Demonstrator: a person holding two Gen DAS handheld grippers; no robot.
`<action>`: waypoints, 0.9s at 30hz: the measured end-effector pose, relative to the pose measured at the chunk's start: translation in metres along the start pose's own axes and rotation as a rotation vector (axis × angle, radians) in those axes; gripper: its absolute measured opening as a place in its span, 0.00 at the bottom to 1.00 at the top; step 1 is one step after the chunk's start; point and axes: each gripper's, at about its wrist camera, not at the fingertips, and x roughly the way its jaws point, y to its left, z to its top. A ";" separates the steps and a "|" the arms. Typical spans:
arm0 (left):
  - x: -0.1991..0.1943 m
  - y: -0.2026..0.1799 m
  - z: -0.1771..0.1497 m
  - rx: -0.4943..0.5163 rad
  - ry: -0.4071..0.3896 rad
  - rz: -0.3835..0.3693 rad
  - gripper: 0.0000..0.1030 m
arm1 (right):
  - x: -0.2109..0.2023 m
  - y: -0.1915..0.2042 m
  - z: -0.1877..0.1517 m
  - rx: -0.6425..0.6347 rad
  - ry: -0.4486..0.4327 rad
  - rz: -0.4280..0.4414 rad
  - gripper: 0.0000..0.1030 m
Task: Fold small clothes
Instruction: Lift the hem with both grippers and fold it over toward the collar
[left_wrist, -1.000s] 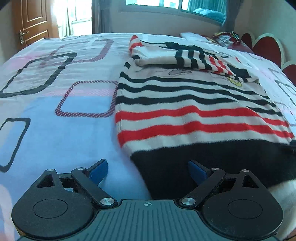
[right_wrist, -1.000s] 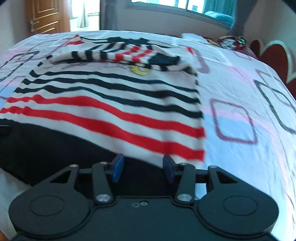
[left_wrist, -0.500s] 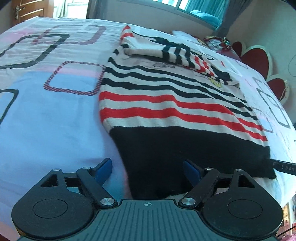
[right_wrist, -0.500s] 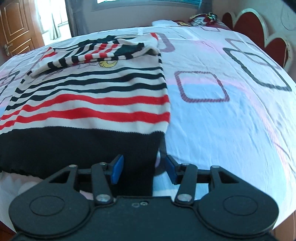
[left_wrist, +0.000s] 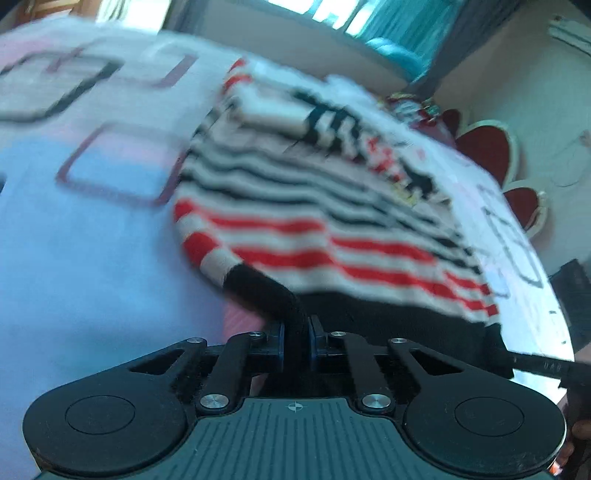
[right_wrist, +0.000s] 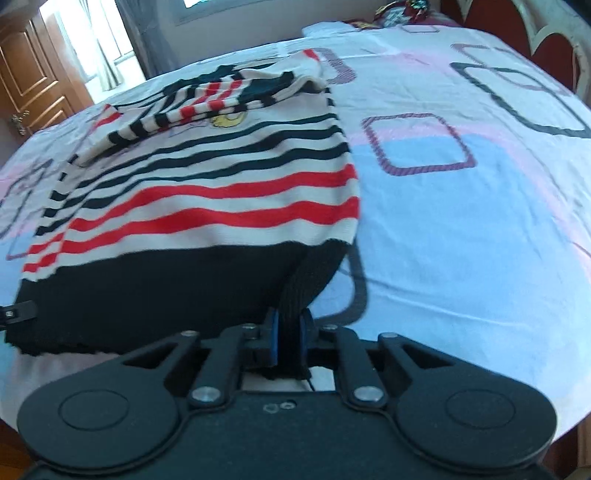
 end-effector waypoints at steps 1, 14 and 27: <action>-0.001 -0.005 0.006 0.020 -0.025 -0.008 0.11 | -0.002 -0.001 0.003 0.017 -0.006 0.025 0.10; 0.054 -0.031 0.165 0.005 -0.292 -0.035 0.11 | 0.000 0.008 0.149 0.006 -0.313 0.159 0.10; 0.213 -0.021 0.294 -0.043 -0.256 0.137 0.11 | 0.142 -0.004 0.311 0.057 -0.310 0.148 0.10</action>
